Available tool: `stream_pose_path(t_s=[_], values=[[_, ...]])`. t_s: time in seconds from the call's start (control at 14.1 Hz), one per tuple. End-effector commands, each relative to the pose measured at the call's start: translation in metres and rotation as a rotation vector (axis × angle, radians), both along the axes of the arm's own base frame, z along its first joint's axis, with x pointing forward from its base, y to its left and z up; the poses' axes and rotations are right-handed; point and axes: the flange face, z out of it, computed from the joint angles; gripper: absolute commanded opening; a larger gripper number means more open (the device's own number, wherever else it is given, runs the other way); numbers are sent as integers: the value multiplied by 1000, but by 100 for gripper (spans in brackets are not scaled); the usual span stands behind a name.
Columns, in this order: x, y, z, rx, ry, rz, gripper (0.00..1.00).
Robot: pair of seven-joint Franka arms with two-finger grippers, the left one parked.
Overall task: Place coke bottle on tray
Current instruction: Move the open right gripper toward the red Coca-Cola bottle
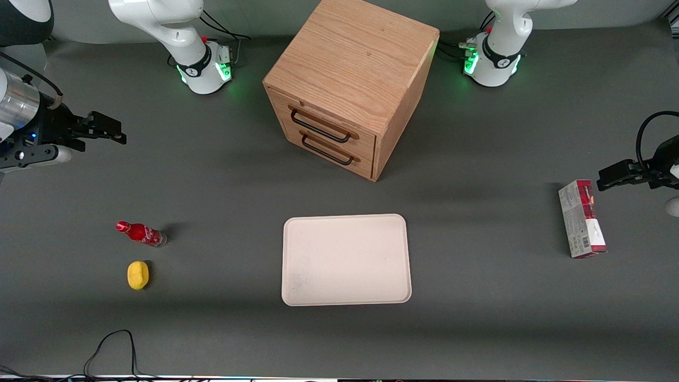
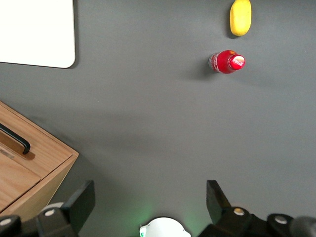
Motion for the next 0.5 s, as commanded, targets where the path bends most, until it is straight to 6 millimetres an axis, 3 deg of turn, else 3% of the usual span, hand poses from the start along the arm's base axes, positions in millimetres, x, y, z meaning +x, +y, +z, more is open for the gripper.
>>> stream_pose_path(t_s=[0.0, 0.43], values=[[4, -2, 0, -21, 16, -23, 100], [12, -3, -7, -28, 36, -23, 100]])
